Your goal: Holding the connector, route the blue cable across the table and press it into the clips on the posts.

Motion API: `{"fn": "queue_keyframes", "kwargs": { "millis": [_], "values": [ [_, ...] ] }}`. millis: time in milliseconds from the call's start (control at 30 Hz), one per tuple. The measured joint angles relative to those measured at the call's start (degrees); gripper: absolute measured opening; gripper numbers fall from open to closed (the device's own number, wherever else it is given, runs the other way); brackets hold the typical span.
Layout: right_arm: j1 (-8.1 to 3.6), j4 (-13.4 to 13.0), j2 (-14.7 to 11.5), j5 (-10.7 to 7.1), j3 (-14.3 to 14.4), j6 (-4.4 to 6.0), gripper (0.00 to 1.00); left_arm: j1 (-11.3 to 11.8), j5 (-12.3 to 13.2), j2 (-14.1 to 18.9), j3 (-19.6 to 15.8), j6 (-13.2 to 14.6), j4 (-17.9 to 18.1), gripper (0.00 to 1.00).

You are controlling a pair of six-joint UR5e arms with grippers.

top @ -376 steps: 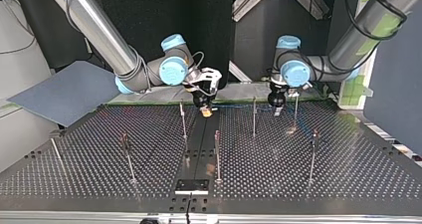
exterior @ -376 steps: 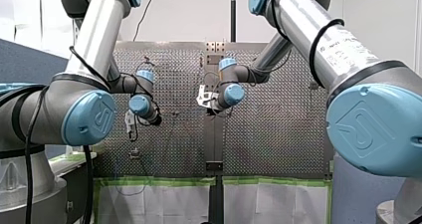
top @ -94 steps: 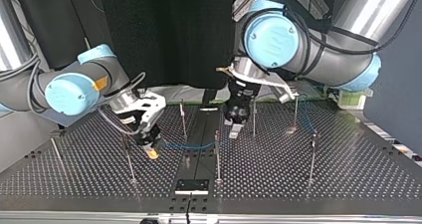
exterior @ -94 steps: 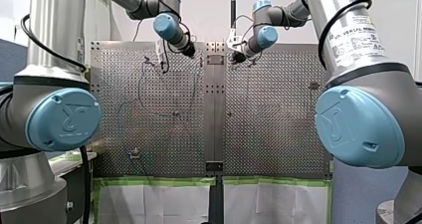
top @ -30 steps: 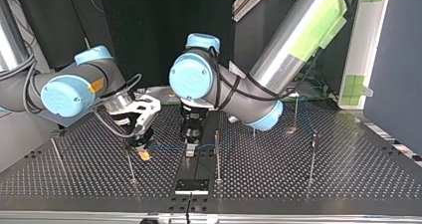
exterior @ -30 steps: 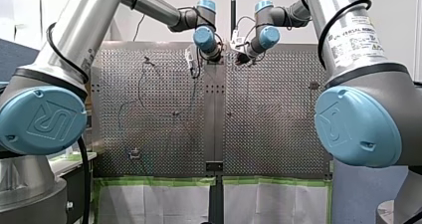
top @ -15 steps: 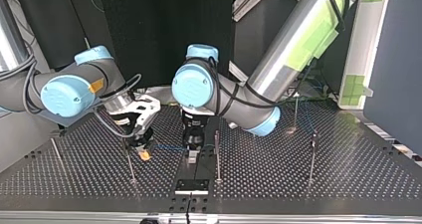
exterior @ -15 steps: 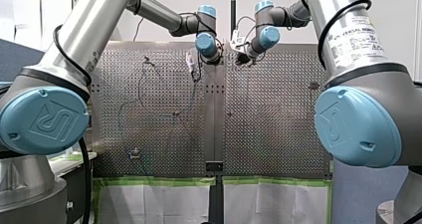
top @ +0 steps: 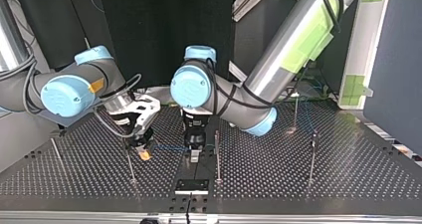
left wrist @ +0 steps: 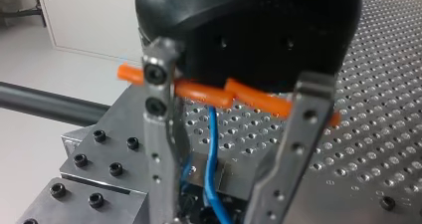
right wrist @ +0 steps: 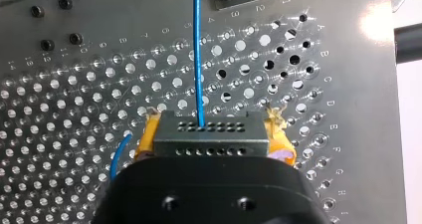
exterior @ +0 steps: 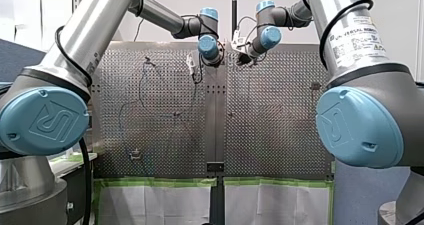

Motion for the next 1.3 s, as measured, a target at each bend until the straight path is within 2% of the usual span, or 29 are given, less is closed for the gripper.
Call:
{"fn": "queue_keyframes", "kwargs": {
  "millis": [67,100,133,167,200,267,300,333,500,567,800,1067,1300],
  "values": [
    [0.01,0.01,0.0,0.0,0.01,0.03,0.0,-0.09,-0.05,-0.02,0.0,-0.06,-0.09,0.59],
    [0.02,0.01,0.0,0.0,0.0,0.05,0.0,-0.13,-0.09,-0.03,0.0,-0.03,-0.19,0.59],
    [0.04,0.01,0.0,0.0,0.0,0.07,0.0,-0.16,-0.15,-0.04,0.0,0.01,-0.33,0.56],
    [0.08,0.0,-0.02,0.0,0.01,0.1,0.0,-0.23,-0.3,-0.04,0.0,0.08,-0.52,0.49],
    [0.11,0.0,-0.03,0.0,0.0,0.11,0.0,-0.29,-0.51,-0.05,0.0,0.13,-0.67,0.49],
    [0.21,0.0,-0.03,0.0,0.01,0.13,0.0,-0.44,-1.18,-0.03,0.0,0.26,-0.92,0.29],
    [0.22,0.01,-0.03,-0.01,0.0,0.14,0.0,-0.51,-1.47,-0.03,0.0,0.34,-0.98,0.29],
    [0.22,0.0,-0.03,0.0,-0.01,0.15,0.0,-0.57,-1.71,-0.03,0.0,0.42,-1.01,0.14],
    [0.12,0.0,-0.02,-0.06,-0.01,0.15,0.0,-0.77,-2.28,0.0,0.0,0.65,-1.01,0.14],
    [0.09,0.0,-0.02,-0.23,-0.01,0.16,0.0,-0.78,-2.32,0.0,0.0,0.67,-1.01,0.0],
    [0.02,0.0,-0.01,-0.51,0.0,0.21,0.0,-1.19,-2.49,-0.01,0.0,0.53,-1.14,0.0],
    [0.12,-0.01,0.0,-0.53,0.6,0.21,0.0,-2.34,-5.4,0.01,-0.7,0.08,-2.07,0.0],
    [0.1,-0.2,-0.01,-0.48,3.05,-0.14,0.0,-3.16,-6.34,0.01,-3.54,-0.59,0.39,0.0]
  ]
}}
